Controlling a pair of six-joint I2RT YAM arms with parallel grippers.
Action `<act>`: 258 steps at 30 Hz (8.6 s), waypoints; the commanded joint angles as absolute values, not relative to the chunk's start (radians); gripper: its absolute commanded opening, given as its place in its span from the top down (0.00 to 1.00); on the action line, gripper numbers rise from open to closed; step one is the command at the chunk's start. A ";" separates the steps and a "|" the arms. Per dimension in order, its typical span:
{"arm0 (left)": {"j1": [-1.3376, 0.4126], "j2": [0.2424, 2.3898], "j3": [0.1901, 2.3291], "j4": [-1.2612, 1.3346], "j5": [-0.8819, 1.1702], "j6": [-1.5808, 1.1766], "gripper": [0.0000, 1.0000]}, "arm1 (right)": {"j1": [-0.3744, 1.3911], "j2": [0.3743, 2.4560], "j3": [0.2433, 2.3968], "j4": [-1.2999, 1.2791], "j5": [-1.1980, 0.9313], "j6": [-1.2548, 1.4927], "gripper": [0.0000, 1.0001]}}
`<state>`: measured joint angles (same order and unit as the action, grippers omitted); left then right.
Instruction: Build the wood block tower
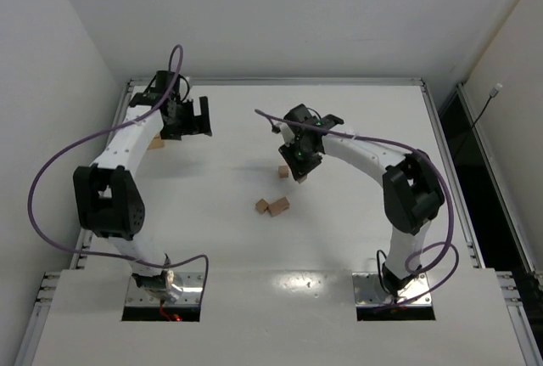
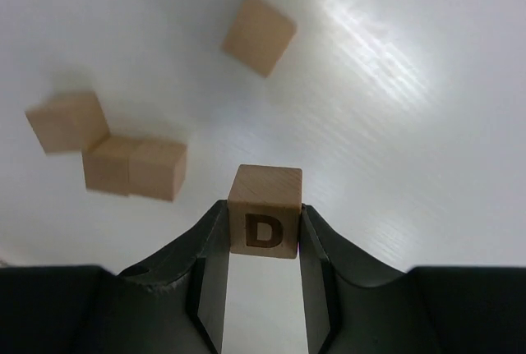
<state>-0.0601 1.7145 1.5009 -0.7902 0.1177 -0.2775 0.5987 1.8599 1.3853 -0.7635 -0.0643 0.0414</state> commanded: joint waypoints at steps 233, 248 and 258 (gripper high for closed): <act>-0.084 1.810 1.563 -0.742 0.032 -0.224 0.00 | 0.529 2.272 1.836 -0.977 -0.474 -1.077 0.20; -0.066 1.819 1.563 -0.742 0.041 -0.233 0.00 | 0.558 2.312 1.876 -0.986 -0.407 -1.048 0.44; -0.066 1.829 1.572 -0.742 0.041 -0.233 0.00 | 0.568 2.341 1.905 -1.005 -0.397 -1.048 0.66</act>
<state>-0.0769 1.8275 1.5291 -0.7544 0.0307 -0.2295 0.5545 2.3253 1.8568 -0.9855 -0.3923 -1.0466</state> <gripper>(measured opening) 0.995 0.360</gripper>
